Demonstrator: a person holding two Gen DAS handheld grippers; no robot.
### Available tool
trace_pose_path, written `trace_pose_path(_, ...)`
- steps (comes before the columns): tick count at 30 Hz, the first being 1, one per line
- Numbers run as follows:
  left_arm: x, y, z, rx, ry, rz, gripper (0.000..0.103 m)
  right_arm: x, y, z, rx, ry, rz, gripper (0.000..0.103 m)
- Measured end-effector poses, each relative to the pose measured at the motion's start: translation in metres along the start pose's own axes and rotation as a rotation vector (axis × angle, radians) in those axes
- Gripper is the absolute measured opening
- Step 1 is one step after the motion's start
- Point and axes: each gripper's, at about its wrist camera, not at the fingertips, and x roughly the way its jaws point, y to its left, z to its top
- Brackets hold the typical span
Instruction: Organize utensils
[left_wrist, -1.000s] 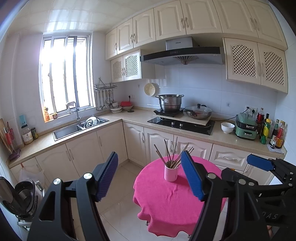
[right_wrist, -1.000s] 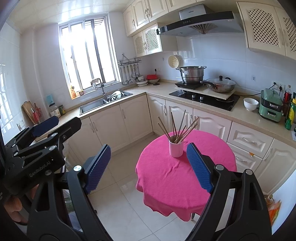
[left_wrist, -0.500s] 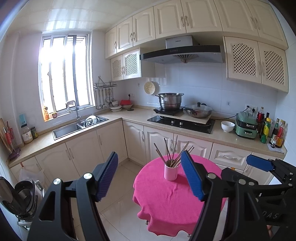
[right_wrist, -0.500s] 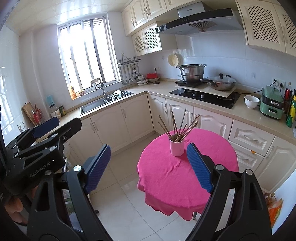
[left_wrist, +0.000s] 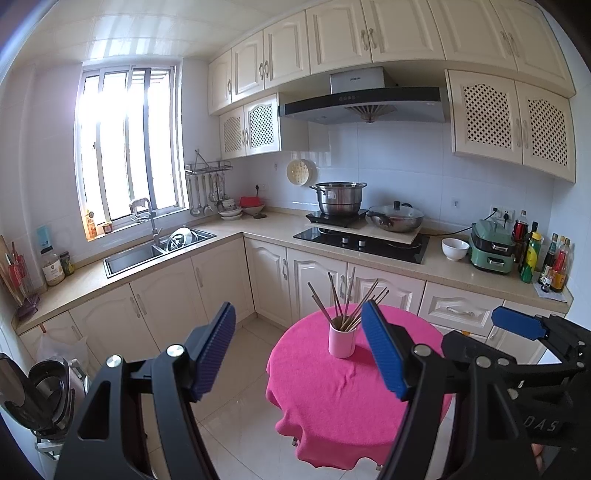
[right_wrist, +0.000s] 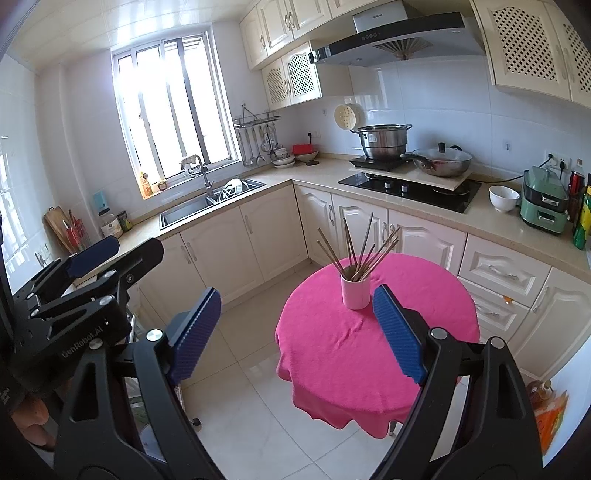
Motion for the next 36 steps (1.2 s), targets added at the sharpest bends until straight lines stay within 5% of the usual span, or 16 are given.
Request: trace_pose_path(36, 0.035, 0.028, -0.004, 0.004, 0.027, 0.013, 0.07, 0.042, 0.023, 0.006, 0.038, 0.022, -0.017, 0.084)
